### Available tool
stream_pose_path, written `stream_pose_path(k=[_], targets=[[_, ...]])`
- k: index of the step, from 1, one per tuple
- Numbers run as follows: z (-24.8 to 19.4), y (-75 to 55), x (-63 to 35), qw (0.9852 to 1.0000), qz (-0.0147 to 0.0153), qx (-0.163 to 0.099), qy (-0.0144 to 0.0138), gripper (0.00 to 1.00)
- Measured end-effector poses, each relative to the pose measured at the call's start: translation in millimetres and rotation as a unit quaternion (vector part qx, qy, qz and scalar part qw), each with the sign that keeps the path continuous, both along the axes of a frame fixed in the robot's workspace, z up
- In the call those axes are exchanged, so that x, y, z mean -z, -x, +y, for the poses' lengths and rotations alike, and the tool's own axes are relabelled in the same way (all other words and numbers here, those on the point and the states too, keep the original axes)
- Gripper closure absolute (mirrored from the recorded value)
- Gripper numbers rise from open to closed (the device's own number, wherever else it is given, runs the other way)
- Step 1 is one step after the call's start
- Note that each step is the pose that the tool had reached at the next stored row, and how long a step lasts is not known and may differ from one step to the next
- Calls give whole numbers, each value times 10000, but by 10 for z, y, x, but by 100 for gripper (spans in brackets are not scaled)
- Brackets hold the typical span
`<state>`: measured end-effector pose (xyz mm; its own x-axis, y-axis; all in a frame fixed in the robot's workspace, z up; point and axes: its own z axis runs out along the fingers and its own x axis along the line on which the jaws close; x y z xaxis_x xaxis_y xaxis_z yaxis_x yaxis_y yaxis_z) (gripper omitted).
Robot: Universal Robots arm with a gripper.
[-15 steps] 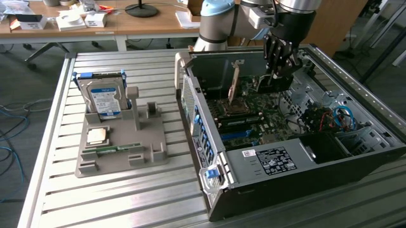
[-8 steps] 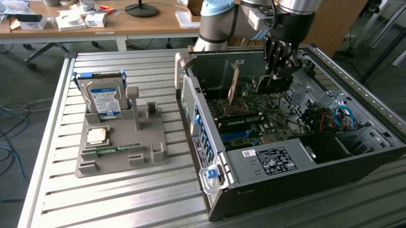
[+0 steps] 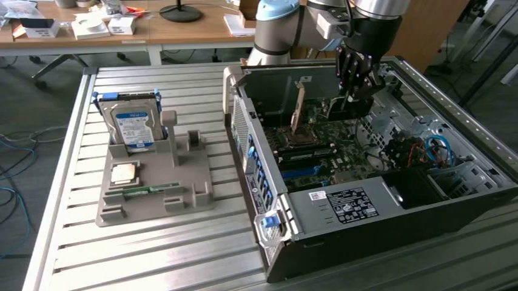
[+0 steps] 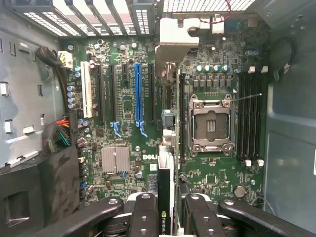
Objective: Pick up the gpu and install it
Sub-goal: 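Insert the gpu into the slot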
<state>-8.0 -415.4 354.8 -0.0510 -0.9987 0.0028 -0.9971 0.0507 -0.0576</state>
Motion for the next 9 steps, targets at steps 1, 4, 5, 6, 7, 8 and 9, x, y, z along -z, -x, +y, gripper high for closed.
stream_pose_path(k=[1,4,5,6,7,8,9], targets=[[0,-1,0,10000,4,0,0,74],[0,-2,0,10000,18,-1,0,74],[0,-3,0,10000,23,-1,0,74],[0,-3,0,10000,29,-1,0,74],[0,-4,0,10000,37,-1,0,74],[0,-4,0,10000,44,-1,0,74],[0,-4,0,10000,51,-1,0,74]])
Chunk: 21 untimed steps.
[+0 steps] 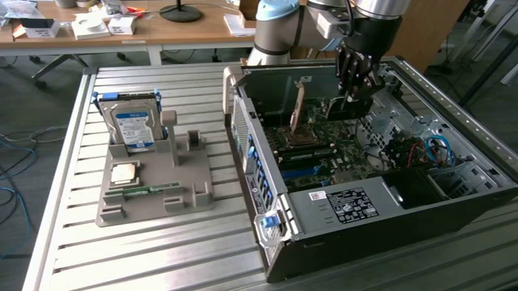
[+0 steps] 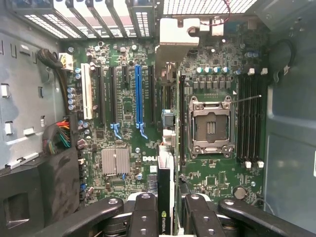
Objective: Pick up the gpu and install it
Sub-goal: 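Insert the gpu into the slot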
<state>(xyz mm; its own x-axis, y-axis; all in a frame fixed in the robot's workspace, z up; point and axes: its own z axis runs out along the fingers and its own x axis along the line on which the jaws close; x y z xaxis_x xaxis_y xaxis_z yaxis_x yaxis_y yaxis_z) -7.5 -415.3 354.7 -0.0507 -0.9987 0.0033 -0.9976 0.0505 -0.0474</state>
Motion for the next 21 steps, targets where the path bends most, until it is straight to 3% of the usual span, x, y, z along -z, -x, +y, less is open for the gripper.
stream_pose_path(k=[5,11,17,21], targets=[[0,-1,0,10000,48,0,0,74],[0,-1,0,10000,55,0,0,74],[0,-3,0,9999,108,0,0,74],[0,-3,0,9999,110,0,0,74]])
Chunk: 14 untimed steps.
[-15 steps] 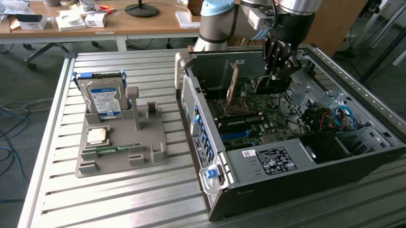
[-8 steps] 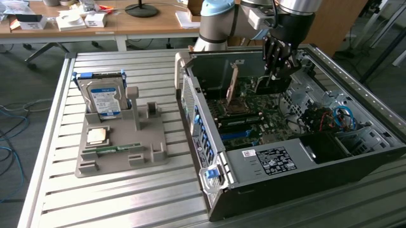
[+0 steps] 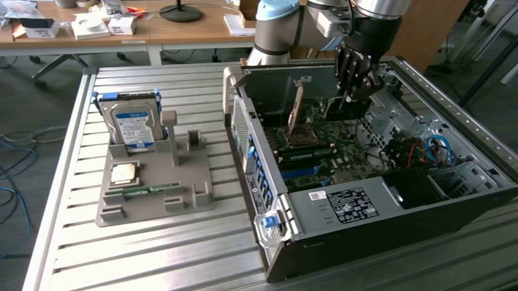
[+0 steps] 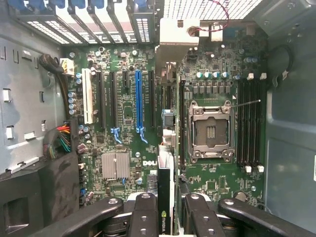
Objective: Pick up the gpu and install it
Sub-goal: 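Insert the gpu into the slot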
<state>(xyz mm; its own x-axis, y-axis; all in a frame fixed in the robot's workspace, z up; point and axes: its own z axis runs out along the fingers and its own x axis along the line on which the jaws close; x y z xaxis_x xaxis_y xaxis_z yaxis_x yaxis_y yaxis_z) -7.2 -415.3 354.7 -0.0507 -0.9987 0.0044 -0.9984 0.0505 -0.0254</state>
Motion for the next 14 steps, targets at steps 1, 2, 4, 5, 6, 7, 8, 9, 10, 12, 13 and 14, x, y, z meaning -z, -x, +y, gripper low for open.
stream_pose_path(k=[1,2,4,5,6,7,8,9,10,12,13,14], targets=[[0,0,0,10000,0,0,0,74],[0,0,0,10000,0,0,0,74],[0,0,0,10000,10,0,0,74],[0,-2,0,10000,26,-1,0,74],[0,-3,1,10000,56,-1,-1,74],[0,-3,1,10000,89,0,-1,74],[0,-3,0,9999,106,0,0,74],[0,-2,0,9999,107,0,1,74],[0,-2,2,9999,107,1,0,74],[-5,-3,10,9999,107,-1,-1,74],[-9,-3,14,9999,107,-3,-2,74],[-16,-3,17,9999,107,-4,-2,74]])
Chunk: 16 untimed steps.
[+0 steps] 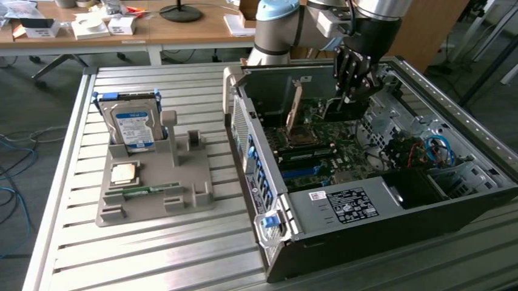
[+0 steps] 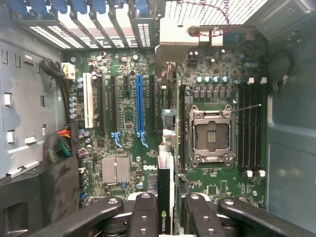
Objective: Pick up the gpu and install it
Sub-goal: 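Insert the gpu into the slot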
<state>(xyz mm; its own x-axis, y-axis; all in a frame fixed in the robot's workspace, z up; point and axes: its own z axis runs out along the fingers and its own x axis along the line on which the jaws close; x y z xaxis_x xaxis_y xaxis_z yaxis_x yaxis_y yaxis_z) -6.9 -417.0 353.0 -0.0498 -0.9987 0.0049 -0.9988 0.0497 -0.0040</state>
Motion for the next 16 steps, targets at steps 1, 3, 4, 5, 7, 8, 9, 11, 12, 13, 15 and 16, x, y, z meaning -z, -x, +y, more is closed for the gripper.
stream_pose_path(k=[1,3,4,5,7,8,9,11,12,13,15,16], targets=[[-10,0,3,10000,0,-1,-1,74],[-40,0,7,10000,0,-1,-6,74],[-55,0,8,10000,0,-1,-10,74],[-70,0,10,10000,0,-1,-15,74],[-77,1,12,10000,0,0,-19,74],[-77,1,12,10000,0,0,-19,74],[-77,1,12,10000,0,0,-19,74],[-77,0,12,10000,0,-1,-19,74],[-78,1,12,10000,0,-1,-19,74],[-78,1,12,10000,0,-1,-19,74],[-78,0,12,10000,0,-1,-19,74],[-78,1,14,10000,0,-1,-18,74]])
